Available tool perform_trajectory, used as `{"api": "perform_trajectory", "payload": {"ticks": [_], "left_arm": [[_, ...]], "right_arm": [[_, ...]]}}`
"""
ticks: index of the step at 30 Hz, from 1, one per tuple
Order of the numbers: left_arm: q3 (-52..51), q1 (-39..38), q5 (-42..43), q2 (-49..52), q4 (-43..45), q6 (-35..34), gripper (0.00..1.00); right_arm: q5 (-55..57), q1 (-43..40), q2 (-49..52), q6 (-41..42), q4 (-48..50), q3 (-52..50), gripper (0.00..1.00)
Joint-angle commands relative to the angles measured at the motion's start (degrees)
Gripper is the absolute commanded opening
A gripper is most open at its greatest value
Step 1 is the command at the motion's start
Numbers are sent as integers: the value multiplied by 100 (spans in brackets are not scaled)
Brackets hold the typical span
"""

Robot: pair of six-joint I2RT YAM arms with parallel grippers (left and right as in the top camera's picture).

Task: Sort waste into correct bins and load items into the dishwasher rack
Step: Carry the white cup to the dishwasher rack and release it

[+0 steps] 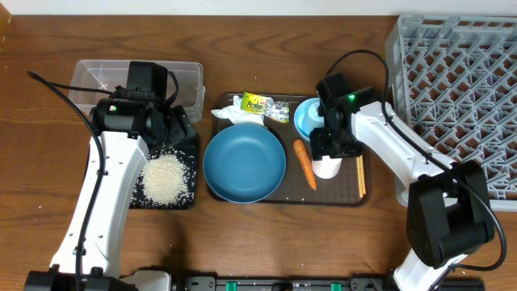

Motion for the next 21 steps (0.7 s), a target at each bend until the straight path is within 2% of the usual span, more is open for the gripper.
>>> {"api": "perform_trajectory", "payload": {"ticks": [1,3,6,16,21], "left_arm": [[61,20,-48,-20,-9,-55,99],[61,20,-48,-20,-9,-55,99],[61,20,-48,-20,-9,-55,99],[61,20,-48,-20,-9,-55,99],[61,20,-48,-20,-9,-55,99]], "right_arm": [[-11,81,13,33,-15,-39,62],[-13,79,-7,33,-83,-17,56],[-13,42,-90,35,-304,142,43],[-9,-509,-1008,-175,-1008,1023,43],[-7,-1272,-1692,-564,-1043,1294,41]]}}
